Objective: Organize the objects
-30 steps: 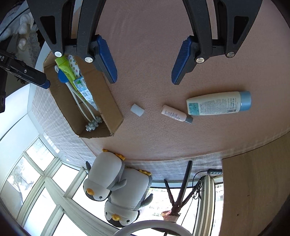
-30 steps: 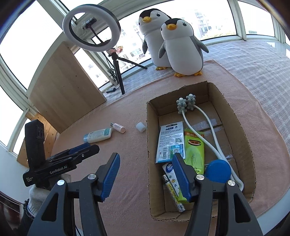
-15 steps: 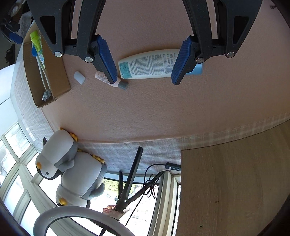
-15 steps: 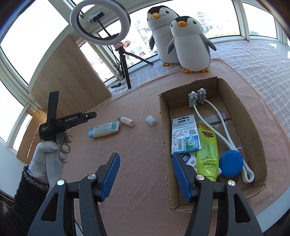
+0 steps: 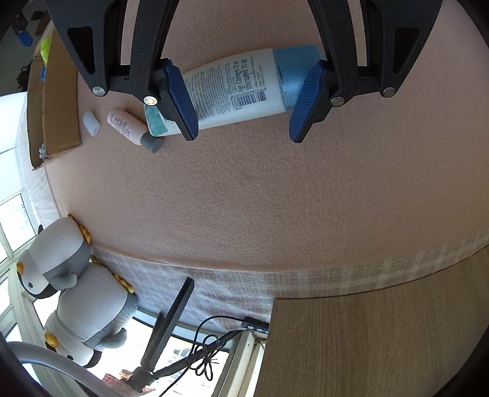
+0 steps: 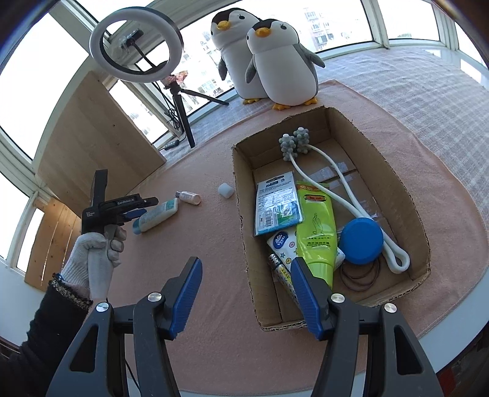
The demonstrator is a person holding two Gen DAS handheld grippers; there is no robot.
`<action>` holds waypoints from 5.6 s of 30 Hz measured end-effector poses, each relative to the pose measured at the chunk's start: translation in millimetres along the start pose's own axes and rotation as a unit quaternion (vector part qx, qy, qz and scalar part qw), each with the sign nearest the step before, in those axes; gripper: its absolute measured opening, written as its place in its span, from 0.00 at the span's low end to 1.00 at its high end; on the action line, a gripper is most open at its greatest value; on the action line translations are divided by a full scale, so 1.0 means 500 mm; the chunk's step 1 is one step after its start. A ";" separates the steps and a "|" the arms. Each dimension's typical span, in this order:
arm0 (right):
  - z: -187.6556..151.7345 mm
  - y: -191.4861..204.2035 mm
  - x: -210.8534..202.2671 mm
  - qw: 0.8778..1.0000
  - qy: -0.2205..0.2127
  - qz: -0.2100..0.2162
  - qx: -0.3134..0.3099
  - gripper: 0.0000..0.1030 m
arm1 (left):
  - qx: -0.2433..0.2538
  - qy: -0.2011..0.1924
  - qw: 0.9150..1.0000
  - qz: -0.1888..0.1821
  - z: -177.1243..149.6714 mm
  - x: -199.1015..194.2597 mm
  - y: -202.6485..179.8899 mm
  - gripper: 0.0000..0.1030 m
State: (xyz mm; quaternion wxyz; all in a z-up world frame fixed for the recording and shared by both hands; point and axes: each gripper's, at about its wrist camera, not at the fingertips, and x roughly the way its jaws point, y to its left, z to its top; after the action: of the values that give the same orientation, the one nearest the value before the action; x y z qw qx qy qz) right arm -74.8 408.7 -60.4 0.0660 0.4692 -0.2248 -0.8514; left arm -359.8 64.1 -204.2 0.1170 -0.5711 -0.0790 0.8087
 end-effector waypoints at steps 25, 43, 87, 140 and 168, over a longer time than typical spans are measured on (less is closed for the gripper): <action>-0.002 0.132 0.071 0.994 0.040 0.068 -0.079 0.55 | 0.013 -0.011 0.999 -0.036 -0.250 -0.062 -0.053 0.46; -0.026 0.183 0.160 0.987 0.067 0.096 -0.113 0.60 | 0.036 -0.004 0.997 -0.063 -0.401 -0.131 -0.119 0.56; -0.068 0.244 0.352 0.958 0.220 0.125 -0.135 0.35 | 0.013 0.000 0.994 -0.107 -0.404 -0.107 -0.113 0.48; 0.098 -0.099 0.053 0.997 0.041 0.050 -0.047 0.35 | 0.184 -0.029 0.963 -0.195 -0.332 -0.111 -0.615 0.57; 0.074 -0.032 0.075 0.996 0.043 0.062 -0.041 0.41 | 0.181 -0.058 0.971 -0.145 -0.340 -0.167 -0.497 0.61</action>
State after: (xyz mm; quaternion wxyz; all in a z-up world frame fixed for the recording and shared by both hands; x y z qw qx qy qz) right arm -124.3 422.7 -79.2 0.1476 0.4878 -0.2154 -0.8330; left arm -148.3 278.5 -120.9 0.3291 -0.4750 -0.0200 0.8159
